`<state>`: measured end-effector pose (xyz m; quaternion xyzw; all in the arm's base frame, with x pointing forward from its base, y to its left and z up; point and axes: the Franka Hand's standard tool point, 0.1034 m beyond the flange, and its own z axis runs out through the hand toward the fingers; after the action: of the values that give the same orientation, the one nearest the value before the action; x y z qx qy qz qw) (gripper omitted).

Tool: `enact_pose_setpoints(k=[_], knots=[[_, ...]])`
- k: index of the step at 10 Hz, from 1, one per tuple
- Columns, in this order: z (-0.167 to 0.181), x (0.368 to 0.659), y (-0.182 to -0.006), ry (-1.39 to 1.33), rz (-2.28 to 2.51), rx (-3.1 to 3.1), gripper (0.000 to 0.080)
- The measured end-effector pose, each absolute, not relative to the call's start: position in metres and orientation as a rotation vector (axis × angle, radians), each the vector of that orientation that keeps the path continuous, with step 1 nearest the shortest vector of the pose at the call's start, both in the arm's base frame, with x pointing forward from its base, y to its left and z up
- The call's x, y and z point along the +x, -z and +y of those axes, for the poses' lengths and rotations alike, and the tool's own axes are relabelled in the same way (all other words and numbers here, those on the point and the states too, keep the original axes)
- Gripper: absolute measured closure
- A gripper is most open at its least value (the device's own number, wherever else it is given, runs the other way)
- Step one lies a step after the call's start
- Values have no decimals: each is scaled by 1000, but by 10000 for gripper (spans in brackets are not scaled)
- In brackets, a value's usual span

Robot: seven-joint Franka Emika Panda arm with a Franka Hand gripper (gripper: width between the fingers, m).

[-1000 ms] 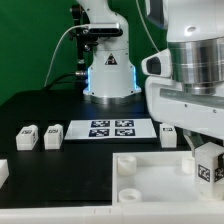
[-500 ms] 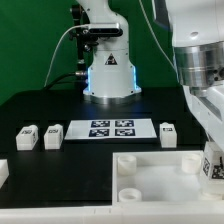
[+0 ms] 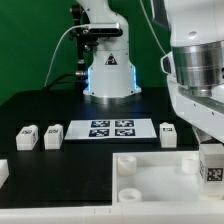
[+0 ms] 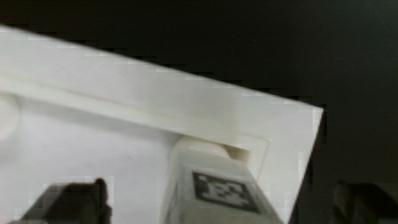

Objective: Assemble one leg

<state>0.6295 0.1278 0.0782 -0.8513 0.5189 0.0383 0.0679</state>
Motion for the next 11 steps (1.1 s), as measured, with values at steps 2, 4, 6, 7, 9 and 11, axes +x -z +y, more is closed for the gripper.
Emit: enact_pose_setpoints(k=[2,4,6,7,9,11], knots=[[129,630,-79,-74,1239,-2756,151],[127,630,-79,-54,931,-2871,151],[123,633,-80,-15,564,-2984,151],[123,636,-82,9,374,-3023,151],[123,635,-81,12,295,-3030,151],[123,635,-81,10,321,-3025,412]])
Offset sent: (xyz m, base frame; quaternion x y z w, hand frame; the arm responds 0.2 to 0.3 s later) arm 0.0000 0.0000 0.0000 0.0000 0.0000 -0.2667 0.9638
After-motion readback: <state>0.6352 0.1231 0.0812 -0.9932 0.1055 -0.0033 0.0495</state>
